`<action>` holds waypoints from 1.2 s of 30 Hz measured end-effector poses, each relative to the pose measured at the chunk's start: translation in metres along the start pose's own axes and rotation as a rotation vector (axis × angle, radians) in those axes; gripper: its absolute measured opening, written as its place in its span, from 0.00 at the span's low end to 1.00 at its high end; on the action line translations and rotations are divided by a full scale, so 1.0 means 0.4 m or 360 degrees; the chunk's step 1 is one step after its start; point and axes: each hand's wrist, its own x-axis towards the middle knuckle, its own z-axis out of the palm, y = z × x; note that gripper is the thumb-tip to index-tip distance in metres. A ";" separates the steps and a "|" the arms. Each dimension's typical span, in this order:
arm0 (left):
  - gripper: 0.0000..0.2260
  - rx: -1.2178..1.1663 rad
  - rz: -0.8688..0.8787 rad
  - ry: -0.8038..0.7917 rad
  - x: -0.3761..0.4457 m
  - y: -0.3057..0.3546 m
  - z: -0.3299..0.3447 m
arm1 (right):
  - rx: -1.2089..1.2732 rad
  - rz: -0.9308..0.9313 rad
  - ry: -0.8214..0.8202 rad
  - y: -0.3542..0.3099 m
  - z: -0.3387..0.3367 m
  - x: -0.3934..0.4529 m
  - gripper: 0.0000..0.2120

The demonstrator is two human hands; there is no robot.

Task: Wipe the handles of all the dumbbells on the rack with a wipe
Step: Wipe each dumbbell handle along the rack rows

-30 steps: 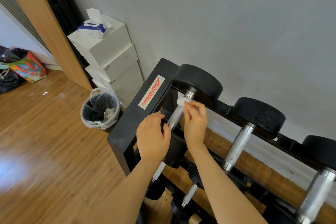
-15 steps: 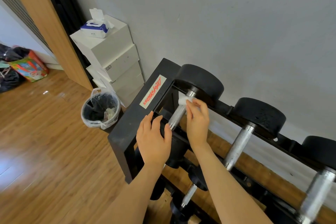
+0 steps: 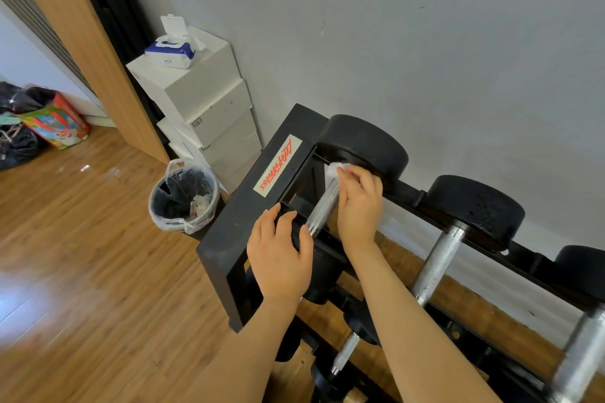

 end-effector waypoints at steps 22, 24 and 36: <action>0.20 0.0010 0.0054 0.0050 0.001 -0.005 0.002 | -0.0497 -0.0529 -0.0260 0.037 -0.033 0.025 0.23; 0.20 0.0015 0.0058 0.0052 0.001 -0.006 0.001 | -0.0512 -0.0490 -0.0223 0.029 -0.036 0.043 0.24; 0.20 0.0005 0.0060 0.0065 0.001 -0.006 0.003 | -0.0401 -0.0486 -0.0456 0.058 -0.024 0.062 0.22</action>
